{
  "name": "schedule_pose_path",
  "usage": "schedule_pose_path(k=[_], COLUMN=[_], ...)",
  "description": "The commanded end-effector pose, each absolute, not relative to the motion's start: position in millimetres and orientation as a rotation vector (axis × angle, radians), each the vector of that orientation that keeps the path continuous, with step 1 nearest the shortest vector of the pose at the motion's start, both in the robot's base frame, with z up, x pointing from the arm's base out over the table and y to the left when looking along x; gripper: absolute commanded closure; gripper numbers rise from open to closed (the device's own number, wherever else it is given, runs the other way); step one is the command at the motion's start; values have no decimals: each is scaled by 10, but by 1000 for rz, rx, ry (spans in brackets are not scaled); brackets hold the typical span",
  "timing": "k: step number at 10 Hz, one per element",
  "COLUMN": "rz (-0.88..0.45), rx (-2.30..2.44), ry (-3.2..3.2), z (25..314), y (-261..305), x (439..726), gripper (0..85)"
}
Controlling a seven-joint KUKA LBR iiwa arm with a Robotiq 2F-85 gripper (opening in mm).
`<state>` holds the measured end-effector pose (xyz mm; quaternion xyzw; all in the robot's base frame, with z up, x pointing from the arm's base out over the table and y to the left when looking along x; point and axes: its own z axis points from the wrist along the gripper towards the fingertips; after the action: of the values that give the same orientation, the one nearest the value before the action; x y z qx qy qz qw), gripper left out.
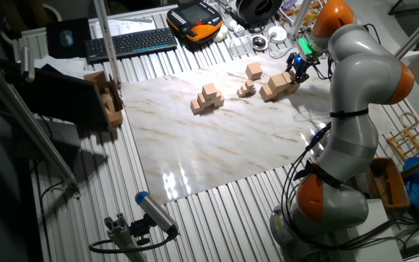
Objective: Stack the blocks into a pyramid shape
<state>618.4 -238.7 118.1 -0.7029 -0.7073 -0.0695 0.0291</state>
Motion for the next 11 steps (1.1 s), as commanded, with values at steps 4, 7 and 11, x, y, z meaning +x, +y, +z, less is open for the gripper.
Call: schedule_pose_path(k=[4, 7, 11], rz=[-217, -235, -247], rx=[-2173, -2176, -2172], ry=[-2170, -2160, -2165], z=[1177, 1163, 1156], y=[-2387, -2389, -2387], x=[6190, 6191, 6190], gripper=[850, 850, 850])
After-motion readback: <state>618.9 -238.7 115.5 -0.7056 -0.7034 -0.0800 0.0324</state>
